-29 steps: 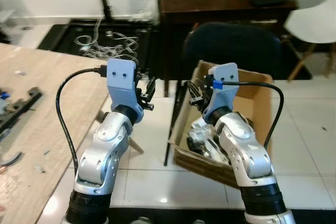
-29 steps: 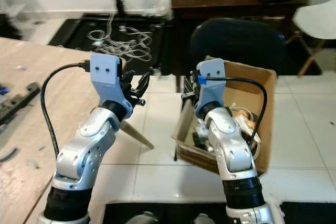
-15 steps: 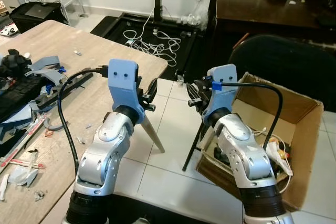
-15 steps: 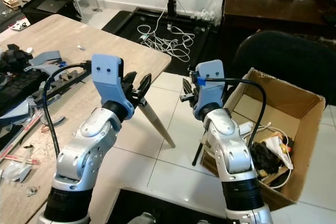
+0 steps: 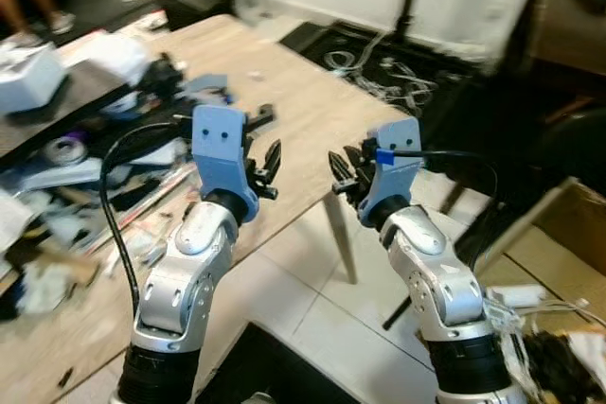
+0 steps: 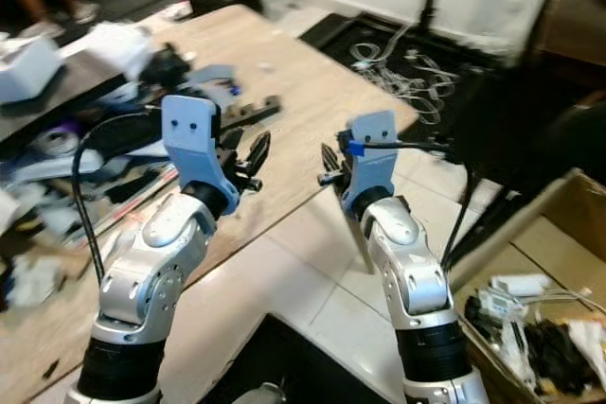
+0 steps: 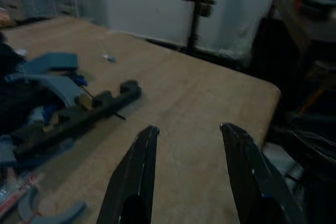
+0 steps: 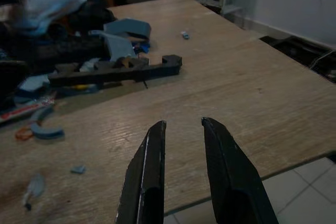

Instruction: Picking trash to rubbish bin

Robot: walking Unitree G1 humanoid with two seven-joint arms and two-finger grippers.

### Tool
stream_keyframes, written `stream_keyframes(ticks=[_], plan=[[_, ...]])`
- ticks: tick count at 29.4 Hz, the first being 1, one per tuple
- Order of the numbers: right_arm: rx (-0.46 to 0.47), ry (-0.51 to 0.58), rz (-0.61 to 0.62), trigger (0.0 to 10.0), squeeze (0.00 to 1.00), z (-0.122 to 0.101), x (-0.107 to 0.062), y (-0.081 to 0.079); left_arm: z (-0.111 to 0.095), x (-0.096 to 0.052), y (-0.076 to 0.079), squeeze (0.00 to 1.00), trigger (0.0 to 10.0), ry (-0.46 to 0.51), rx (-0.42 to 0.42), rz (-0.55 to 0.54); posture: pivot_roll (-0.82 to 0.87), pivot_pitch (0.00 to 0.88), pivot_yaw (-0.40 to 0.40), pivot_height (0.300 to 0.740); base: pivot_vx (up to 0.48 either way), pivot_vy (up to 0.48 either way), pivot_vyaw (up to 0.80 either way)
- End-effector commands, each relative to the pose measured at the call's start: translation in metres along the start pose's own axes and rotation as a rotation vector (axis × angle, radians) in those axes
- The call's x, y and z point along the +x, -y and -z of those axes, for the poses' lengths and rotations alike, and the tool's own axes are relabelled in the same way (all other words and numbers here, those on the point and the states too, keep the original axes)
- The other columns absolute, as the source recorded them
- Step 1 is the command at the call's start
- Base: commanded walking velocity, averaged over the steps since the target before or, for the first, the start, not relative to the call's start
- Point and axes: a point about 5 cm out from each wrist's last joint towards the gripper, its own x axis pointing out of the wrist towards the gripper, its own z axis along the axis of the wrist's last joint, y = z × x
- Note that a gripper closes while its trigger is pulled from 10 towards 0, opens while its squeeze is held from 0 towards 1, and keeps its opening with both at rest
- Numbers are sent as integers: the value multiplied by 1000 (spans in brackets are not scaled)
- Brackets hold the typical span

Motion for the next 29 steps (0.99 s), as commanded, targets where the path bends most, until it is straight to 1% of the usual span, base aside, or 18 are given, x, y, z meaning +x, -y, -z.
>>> stream_keyframes(ticks=[1, 4, 9, 29], plan=[[5, 0, 2, 10000, 0, -1, -2, -1, -4, -2, -1, 0, 10000, 11, -4, 1, 50, 150, 32, 740, 0, 0, 800], [6, 0, 1, 10000, 0, 0, -2, -1, -7, -3, 1, 0, 10000, 26, -30, 25, 50, 150, 32, 740, 0, 0, 800], [10, 2, -2, 10000, 0, -1, -2, -2, -6, -6, 7, 0, 10000, 19, -9, 87, 50, 150, 32, 740, 0, 0, 800], [20, -3, -26, 10000, 0, 0, -2, -6, -3, -7, 4, 0, 10000, -8, 8, 73, 56, 135, 28, 740, 0, 0, 800]])
